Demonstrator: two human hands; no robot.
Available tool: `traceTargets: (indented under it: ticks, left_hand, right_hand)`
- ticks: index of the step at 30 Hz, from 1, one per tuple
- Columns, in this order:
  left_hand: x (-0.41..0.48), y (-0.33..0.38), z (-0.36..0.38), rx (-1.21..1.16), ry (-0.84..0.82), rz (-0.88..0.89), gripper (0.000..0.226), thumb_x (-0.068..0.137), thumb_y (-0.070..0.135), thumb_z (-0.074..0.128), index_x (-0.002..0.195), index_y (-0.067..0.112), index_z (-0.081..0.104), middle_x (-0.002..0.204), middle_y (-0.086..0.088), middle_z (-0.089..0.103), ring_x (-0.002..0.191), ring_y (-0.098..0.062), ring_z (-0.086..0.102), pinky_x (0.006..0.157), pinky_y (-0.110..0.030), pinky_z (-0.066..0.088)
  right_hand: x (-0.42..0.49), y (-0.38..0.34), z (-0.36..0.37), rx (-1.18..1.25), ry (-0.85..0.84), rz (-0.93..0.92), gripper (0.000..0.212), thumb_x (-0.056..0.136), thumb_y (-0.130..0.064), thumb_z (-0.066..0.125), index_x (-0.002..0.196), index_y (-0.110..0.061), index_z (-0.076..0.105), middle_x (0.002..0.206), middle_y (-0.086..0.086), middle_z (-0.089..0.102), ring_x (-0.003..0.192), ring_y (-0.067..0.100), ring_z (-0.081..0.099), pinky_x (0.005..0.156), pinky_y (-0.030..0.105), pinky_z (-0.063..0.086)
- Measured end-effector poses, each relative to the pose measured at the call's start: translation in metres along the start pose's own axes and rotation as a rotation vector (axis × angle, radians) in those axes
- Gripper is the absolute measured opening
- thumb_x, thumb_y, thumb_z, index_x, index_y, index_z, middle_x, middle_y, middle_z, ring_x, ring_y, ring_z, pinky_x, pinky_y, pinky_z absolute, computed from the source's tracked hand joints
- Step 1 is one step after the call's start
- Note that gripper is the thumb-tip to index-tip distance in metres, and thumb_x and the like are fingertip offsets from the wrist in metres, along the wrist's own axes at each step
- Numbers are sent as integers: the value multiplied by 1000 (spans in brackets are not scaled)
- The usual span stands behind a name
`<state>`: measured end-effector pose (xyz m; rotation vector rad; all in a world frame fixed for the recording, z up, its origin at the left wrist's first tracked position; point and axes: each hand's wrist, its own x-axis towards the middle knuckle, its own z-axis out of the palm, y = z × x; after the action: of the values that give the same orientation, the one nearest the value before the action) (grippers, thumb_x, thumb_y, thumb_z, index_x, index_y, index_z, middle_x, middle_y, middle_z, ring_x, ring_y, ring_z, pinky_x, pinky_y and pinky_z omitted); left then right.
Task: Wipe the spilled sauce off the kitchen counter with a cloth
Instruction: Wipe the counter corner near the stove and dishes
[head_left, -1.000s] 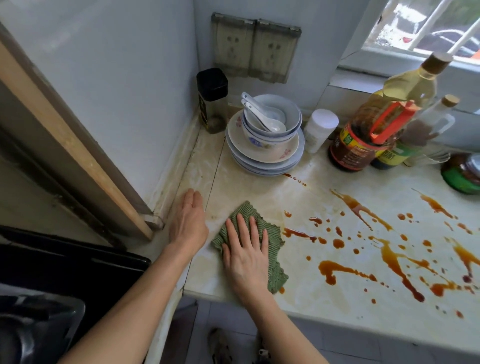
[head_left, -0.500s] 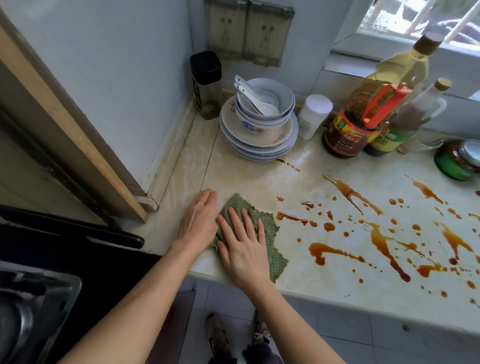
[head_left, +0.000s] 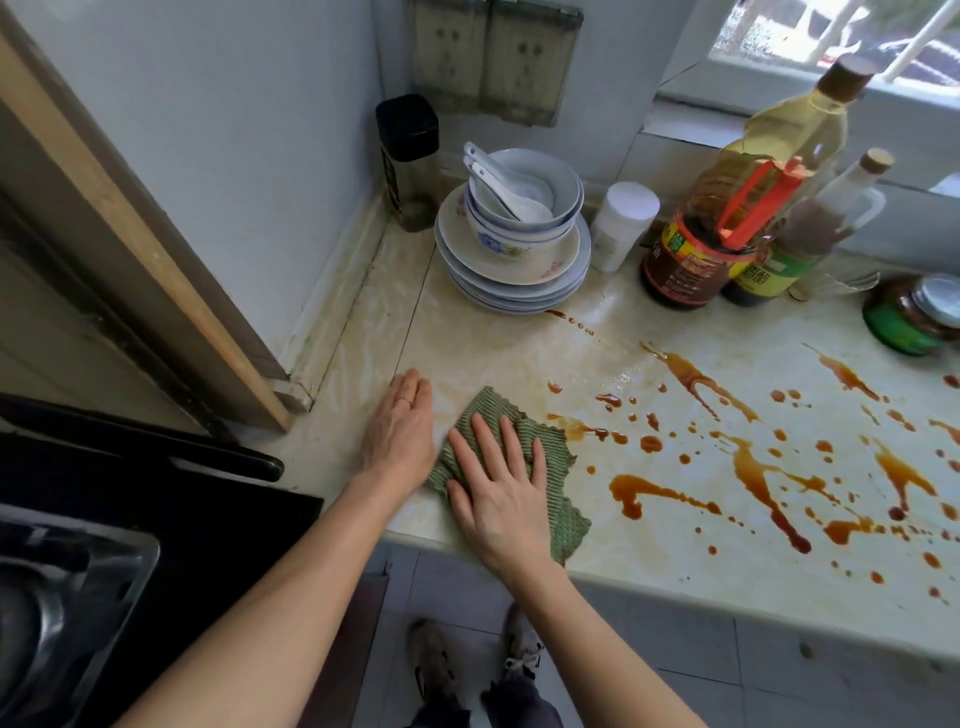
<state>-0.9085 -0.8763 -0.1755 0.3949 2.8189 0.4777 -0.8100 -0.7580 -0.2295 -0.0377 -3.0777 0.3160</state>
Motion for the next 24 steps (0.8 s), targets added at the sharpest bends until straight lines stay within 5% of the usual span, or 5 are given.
traceTargets:
  ticks: [5, 15, 24]
  left_hand:
    - [-3, -3, 3, 3, 12, 5, 68, 86, -6, 32, 149, 7, 10, 158, -5, 2, 145, -19, 0, 117, -26, 6]
    - [-1, -2, 6, 16, -3, -12, 71, 86, -4, 36, 149, 8, 6, 158, -5, -1, 145, -18, -2, 118, -26, 3]
    - [-4, -3, 3, 21, -2, 7, 72, 85, -6, 35, 149, 9, 6, 158, -4, -1, 145, -18, -2, 117, -26, 4]
  right_hand:
    - [-20, 27, -5, 6, -46, -199, 54, 99, -50, 35, 151, -35, 32, 159, -6, 30, 149, 21, 17, 117, 51, 18]
    - [-27, 43, -8, 8, 29, 72, 52, 98, -44, 35, 149, -33, 38, 157, -4, 33, 148, 24, 22, 113, 53, 22]
    - [-16, 30, -6, 8, -33, -109, 51, 99, -44, 35, 149, -34, 36, 157, -6, 32, 148, 21, 22, 116, 51, 19]
